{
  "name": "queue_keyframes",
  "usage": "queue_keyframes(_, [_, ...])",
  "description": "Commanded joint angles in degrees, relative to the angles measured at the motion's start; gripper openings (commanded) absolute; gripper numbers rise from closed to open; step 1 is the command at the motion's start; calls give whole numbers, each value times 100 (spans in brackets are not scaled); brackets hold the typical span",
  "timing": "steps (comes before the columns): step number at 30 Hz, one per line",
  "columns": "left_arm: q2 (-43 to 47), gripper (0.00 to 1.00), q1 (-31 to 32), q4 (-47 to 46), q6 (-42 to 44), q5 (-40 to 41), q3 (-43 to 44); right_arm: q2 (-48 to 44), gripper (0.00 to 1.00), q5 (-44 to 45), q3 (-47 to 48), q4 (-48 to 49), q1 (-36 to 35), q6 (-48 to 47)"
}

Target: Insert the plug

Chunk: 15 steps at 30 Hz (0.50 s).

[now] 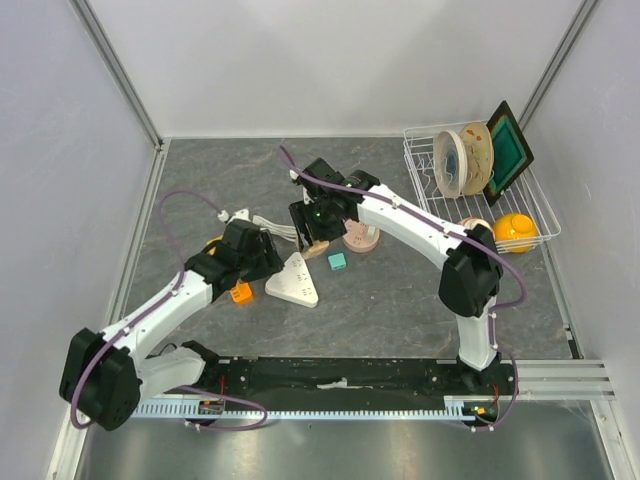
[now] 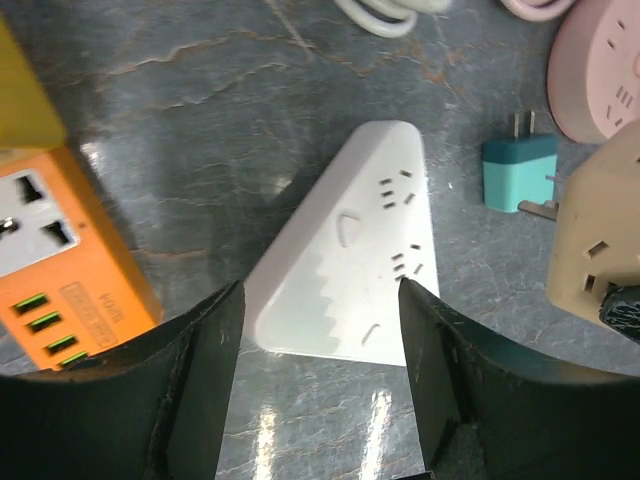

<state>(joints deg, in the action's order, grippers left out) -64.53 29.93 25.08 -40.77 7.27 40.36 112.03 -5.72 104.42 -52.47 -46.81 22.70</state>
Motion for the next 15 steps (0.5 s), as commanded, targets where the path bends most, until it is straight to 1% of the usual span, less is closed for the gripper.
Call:
queue_keyframes(1, [529,69,-549,-135,-238,-453,-326,328,4,-500,482,-150,-13,-72])
queue_keyframes(2, [582,69,-741,-135,-247,-550,-431,389,4,-509,526,-167,-21,-81])
queue_keyframes(5, [644,72,-962,-196,-273,-998,-634,644,3,-649,702,-220,-13,-160])
queue_keyframes(9, [617,76,-1033,-372,-317,-1560,-828,943,2,-790,887,-334,-13,-239])
queue_keyframes(12, [609,77,-1042,-399,-317,-1632,-916,1049,1,-966,887,-369,-13,-319])
queue_keyframes(15, [617,77,-1051,-399,-308,-1536,-977,1136,0,-1071,896,-361,-4,-371])
